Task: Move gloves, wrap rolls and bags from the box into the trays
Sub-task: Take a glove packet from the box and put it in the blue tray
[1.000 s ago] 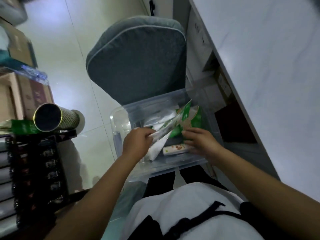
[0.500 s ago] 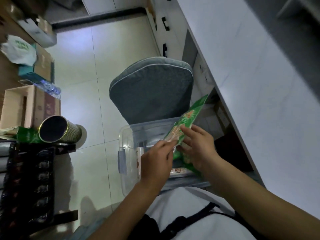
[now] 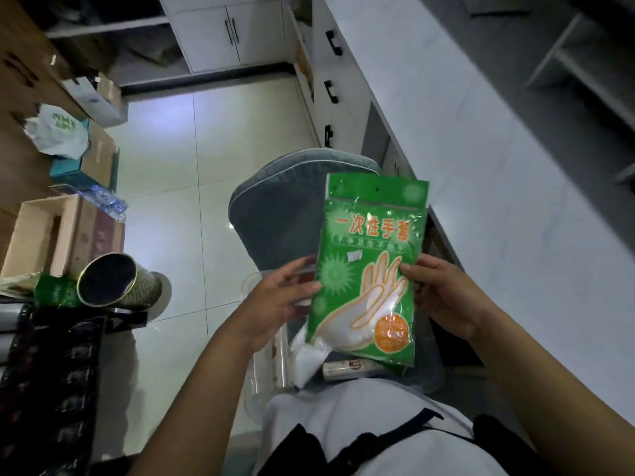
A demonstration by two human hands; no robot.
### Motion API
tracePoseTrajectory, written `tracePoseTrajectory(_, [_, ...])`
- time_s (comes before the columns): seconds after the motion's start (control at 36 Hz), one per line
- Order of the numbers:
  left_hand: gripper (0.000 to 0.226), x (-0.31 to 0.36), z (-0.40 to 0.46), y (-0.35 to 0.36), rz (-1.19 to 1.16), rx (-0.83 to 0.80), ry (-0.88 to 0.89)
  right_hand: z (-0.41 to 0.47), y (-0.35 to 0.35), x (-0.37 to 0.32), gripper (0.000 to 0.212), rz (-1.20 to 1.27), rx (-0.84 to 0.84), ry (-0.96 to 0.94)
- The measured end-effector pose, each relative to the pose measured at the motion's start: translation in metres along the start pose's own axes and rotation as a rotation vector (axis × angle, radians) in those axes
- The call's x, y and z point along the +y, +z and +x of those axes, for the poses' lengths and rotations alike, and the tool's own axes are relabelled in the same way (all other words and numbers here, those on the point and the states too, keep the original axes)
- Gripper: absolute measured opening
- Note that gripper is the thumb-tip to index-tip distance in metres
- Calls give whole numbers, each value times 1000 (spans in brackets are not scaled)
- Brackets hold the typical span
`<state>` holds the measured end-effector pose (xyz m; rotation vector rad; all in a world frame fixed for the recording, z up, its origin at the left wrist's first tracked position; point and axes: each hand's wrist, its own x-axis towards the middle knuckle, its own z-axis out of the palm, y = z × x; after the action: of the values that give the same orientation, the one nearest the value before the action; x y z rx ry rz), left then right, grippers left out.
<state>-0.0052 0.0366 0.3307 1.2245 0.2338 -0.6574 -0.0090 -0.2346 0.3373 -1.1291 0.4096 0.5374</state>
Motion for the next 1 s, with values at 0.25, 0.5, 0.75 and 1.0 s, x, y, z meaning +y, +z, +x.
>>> tracePoseTrajectory(0.25, [48, -45, 15, 13, -10, 104, -57, -11, -6, 19, 30, -127, 237, 28])
tracePoseTrajectory(0.5, [46, -75, 37, 21, 100, 63, -137, -29, -22, 41, 15, -250, 424, -46])
tracePoseTrajectory(0.75, [33, -158, 42, 8, 173, 128, -421, -30, -35, 127, 7, -125, 586, 110])
tracePoseTrajectory(1.0, [20, -211, 132, -20, 460, 212, -527, -48, -56, 189, 18, -97, 824, 113])
